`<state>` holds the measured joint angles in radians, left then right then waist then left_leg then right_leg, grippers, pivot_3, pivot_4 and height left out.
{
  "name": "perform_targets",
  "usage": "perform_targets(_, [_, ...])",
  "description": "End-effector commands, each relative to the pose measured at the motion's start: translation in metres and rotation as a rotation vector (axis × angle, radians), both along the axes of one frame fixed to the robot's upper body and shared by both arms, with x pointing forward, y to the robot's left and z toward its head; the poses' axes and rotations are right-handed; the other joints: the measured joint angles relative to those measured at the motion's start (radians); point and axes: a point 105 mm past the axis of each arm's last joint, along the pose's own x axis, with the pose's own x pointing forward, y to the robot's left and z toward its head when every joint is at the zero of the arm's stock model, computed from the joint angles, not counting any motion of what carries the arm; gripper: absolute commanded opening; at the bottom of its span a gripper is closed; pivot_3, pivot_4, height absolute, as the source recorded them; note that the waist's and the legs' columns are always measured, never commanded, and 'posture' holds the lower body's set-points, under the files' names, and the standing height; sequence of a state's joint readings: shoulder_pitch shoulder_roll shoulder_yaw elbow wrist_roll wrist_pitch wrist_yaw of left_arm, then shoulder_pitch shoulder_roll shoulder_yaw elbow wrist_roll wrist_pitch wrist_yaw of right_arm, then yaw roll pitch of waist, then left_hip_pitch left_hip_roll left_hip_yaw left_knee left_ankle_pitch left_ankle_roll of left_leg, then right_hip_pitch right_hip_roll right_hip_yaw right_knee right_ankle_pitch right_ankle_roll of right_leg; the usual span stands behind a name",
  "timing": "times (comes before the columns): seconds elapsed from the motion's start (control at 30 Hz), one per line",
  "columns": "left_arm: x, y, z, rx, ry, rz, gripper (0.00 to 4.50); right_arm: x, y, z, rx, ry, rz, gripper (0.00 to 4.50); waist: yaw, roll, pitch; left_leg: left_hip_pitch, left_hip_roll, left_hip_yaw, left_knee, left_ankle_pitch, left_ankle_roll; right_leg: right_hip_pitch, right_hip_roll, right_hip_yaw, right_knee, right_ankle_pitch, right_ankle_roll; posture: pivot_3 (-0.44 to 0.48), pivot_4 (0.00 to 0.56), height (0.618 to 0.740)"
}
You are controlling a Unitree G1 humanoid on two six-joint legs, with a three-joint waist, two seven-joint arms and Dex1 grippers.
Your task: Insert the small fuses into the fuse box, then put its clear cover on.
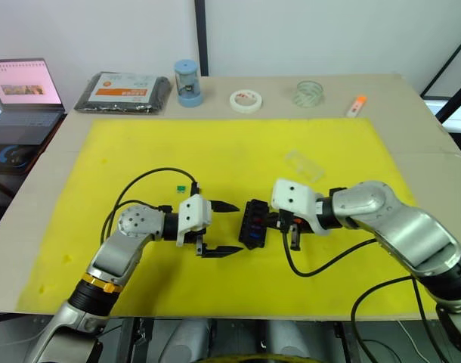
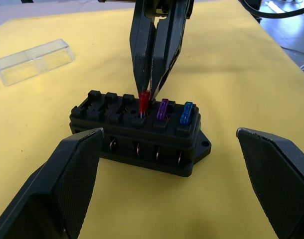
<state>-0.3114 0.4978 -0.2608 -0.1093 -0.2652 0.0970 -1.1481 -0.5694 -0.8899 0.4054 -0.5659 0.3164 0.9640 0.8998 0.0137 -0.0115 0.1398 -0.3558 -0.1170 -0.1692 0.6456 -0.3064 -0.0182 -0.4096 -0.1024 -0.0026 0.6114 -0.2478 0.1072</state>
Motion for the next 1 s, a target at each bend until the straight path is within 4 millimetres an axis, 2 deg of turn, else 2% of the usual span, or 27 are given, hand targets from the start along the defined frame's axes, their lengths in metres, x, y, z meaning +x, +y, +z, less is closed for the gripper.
perform_targets(0.03, [-0.001, -0.005, 0.009, -0.014, -0.052, -0.020, 4.47, 0.000, -0.003, -0.002, -0.035, -0.011, -0.002, 0.00, 0.000, 0.000, 0.000, 0.000, 0.000, 0.000, 0.000, 0.000, 0.000, 0.000, 0.000, 0.000, 0.000, 0.000, 0.000, 0.000, 0.150, 0.740])
perform_targets(0.53, [-0.003, -0.005, 0.008, -0.008, -0.053, -0.018, 4.47, 0.000, 0.000, -0.001, -0.011, -0.014, 0.003, 0.00, 0.000, 0.000, 0.000, 0.000, 0.000, 0.000, 0.000, 0.000, 0.000, 0.000, 0.000, 0.000, 0.000, 0.000, 0.000, 0.000, 0.150, 0.740])
perform_targets(0.63, [-0.002, -0.005, 0.009, -0.008, -0.053, -0.018, 4.50, 0.000, 0.002, 0.001, 0.005, -0.013, 0.004, 0.72, 0.000, 0.000, 0.000, 0.000, 0.000, 0.000, 0.000, 0.000, 0.000, 0.000, 0.000, 0.000, 0.000, 0.000, 0.000, 0.000, 0.150, 0.740])
perform_targets(0.77, [-0.001, -0.005, 0.009, -0.008, -0.053, -0.019, 4.50, 0.000, 0.005, 0.003, 0.026, -0.012, 0.006, 2.11, 0.000, 0.000, 0.000, 0.000, 0.000, 0.000, 0.000, 0.000, 0.000, 0.000, 0.000, 0.000, 0.000, 0.000, 0.000, 0.000, 0.150, 0.740])
perform_targets(1.0, [-0.001, -0.005, 0.009, -0.004, -0.053, -0.021, 4.50, -0.001, 0.010, 0.012, 0.096, -0.004, 0.019, 2.11, 0.000, 0.000, 0.000, 0.000, 0.000, 0.000, 0.000, 0.000, 0.000, 0.000, 0.000, 0.000, 0.000, 0.000, 0.000, 0.000, 0.150, 0.740])
